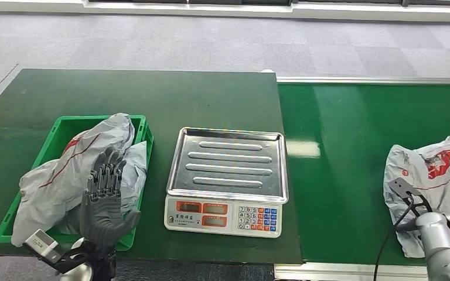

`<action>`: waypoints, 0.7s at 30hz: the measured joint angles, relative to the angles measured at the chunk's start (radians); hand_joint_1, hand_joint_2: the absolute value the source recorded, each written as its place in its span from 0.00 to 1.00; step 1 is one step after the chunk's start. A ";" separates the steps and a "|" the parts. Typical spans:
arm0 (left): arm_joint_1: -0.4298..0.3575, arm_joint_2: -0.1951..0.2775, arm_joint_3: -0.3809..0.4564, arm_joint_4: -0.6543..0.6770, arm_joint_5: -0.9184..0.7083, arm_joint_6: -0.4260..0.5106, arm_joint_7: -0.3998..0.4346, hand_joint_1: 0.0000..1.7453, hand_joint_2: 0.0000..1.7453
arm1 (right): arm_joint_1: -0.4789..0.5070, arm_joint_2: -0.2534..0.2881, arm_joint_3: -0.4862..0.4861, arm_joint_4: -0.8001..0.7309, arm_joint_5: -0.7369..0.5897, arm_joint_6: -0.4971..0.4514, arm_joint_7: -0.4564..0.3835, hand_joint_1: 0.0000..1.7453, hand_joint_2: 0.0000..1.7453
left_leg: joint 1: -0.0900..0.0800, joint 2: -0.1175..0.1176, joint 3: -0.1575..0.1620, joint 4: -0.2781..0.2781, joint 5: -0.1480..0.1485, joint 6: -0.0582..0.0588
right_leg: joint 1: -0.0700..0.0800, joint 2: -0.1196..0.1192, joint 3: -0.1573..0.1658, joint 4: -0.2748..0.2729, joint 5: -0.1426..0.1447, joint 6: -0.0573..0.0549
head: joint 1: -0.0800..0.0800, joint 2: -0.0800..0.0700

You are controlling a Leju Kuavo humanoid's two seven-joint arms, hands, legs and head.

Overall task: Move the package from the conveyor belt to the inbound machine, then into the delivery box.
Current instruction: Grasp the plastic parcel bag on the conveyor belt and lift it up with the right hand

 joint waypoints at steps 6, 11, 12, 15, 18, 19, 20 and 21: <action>-0.021 0.000 -0.005 0.036 0.000 -0.008 0.000 0.00 1.00 | -0.003 -0.022 0.003 0.011 0.014 0.032 -0.011 1.00 1.00 | 0.002 -0.001 0.007 0.000 -0.002 0.003 | 0.002 -0.002 0.010 -0.004 -0.001 0.001 | 0.000 0.000; -0.026 0.000 -0.005 0.052 0.000 -0.008 0.000 0.00 1.00 | -0.004 -0.034 0.003 0.011 0.015 0.031 -0.014 1.00 1.00 | 0.002 -0.001 0.009 0.000 -0.002 0.004 | 0.002 -0.001 0.013 -0.006 -0.001 0.001 | 0.000 0.000; -0.027 0.000 -0.005 0.055 0.000 -0.008 0.000 0.00 1.00 | -0.003 -0.036 0.003 0.012 0.015 0.031 -0.014 1.00 1.00 | 0.002 -0.001 0.009 0.000 -0.002 0.004 | 0.002 -0.001 0.013 -0.007 -0.001 0.002 | 0.000 0.000; -0.030 0.000 -0.005 0.061 0.000 -0.008 0.000 0.00 1.00 | -0.003 -0.038 0.003 0.014 0.015 0.031 -0.014 1.00 1.00 | 0.002 -0.001 0.009 0.000 -0.003 0.004 | 0.002 -0.001 0.014 -0.007 -0.001 0.002 | 0.000 0.000; -0.031 0.000 -0.005 0.063 0.000 -0.008 0.000 0.00 1.00 | -0.002 -0.038 0.003 0.017 0.015 -0.004 -0.015 1.00 1.00 | 0.002 -0.001 0.009 0.000 -0.003 0.004 | 0.002 -0.001 0.013 -0.007 -0.001 0.002 | 0.000 0.000; -0.031 0.000 -0.005 0.062 -0.001 -0.009 0.000 0.00 1.00 | -0.001 -0.038 0.003 0.019 0.014 -0.030 -0.018 1.00 1.00 | 0.002 -0.001 0.009 0.000 -0.003 0.004 | 0.002 -0.001 0.013 -0.007 -0.001 0.002 | 0.000 0.000; -0.031 0.000 -0.005 0.061 -0.001 -0.009 0.001 0.00 1.00 | 0.000 -0.037 0.003 0.020 0.014 -0.059 -0.021 1.00 1.00 | 0.001 -0.001 0.008 0.000 -0.003 0.004 | 0.002 -0.001 0.013 -0.007 -0.001 0.002 | 0.000 0.000; -0.031 0.000 -0.005 0.060 -0.002 -0.009 0.003 0.00 1.00 | 0.000 -0.036 0.003 0.021 0.014 -0.091 -0.026 1.00 1.00 | 0.001 -0.001 0.008 0.000 -0.003 0.004 | 0.001 -0.001 0.013 -0.007 -0.001 0.002 | 0.000 0.000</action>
